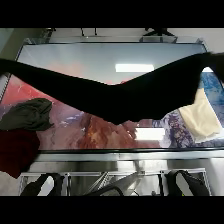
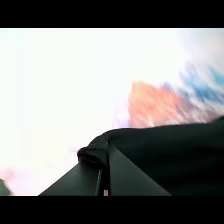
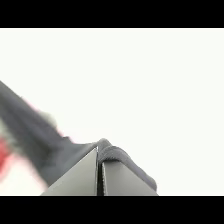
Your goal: Fold the shirts.
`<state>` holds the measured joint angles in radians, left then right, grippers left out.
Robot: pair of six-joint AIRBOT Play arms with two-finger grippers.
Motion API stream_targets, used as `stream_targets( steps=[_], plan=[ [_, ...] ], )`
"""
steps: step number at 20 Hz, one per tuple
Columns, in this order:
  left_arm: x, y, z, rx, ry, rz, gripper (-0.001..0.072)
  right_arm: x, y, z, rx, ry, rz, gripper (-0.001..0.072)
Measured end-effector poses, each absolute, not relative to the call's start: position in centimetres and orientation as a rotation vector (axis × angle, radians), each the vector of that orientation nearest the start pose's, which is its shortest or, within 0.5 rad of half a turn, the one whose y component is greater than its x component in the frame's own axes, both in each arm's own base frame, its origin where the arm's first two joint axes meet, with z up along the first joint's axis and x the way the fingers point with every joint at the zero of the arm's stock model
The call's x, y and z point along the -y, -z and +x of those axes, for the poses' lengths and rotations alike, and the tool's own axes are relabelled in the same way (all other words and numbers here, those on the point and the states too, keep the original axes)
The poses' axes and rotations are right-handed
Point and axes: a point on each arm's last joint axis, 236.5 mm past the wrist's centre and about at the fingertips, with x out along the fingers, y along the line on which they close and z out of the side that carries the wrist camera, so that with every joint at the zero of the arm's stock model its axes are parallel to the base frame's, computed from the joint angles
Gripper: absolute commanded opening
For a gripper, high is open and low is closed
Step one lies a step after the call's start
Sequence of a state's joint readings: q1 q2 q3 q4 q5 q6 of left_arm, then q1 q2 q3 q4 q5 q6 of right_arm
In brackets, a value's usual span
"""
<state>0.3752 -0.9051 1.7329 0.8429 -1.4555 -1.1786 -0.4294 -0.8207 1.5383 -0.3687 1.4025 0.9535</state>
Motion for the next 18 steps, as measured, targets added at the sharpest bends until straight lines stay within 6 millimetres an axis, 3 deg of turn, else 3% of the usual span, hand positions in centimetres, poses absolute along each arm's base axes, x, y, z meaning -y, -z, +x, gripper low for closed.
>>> stream_targets(
  steps=[2,4,6,8,9,11,13,16,18],
  plan=[
    [4.2,-42.9,26.7,-0.297,0.298,0.082,0.0016,-11.3,-44.5,25.0,-0.105,-0.679,0.005,0.0017],
    [3.9,-45.8,23.6,-0.213,0.205,0.169,0.0016,-11.3,-47.0,23.3,-0.031,-0.611,-0.063,0.0016],
    [3.5,-46.0,22.8,-0.210,0.176,0.211,0.0016,-10.9,-47.8,23.3,-0.009,-0.576,-0.078,0.0017],
    [4.2,-43.6,24.6,-0.278,0.244,0.213,0.0015,-9.9,-46.5,25.4,-0.060,-0.587,-0.028,0.0017],
    [4.4,-41.8,26.3,-0.330,0.278,0.208,0.0016,-9.4,-45.0,27.2,-0.107,-0.609,0.018,0.0017],
    [4.5,-36.0,30.9,-0.489,0.325,0.196,0.0015,-8.8,-40.5,31.0,-0.233,-0.651,0.114,0.0017],
    [4.6,-28.6,35.1,-0.670,0.359,0.171,0.0016,-8.3,-33.6,35.6,-0.406,-0.663,0.212,0.0017],
    [4.7,-16.2,39.6,-0.942,0.393,0.126,0.0016,-8.4,-20.5,41.4,-0.682,-0.632,0.329,0.0044],
    [4.8,-8.6,40.8,-1.091,0.413,0.094,0.0016,-8.8,-11.5,44.1,-0.847,-0.592,0.393,0.0301]
  ],
)
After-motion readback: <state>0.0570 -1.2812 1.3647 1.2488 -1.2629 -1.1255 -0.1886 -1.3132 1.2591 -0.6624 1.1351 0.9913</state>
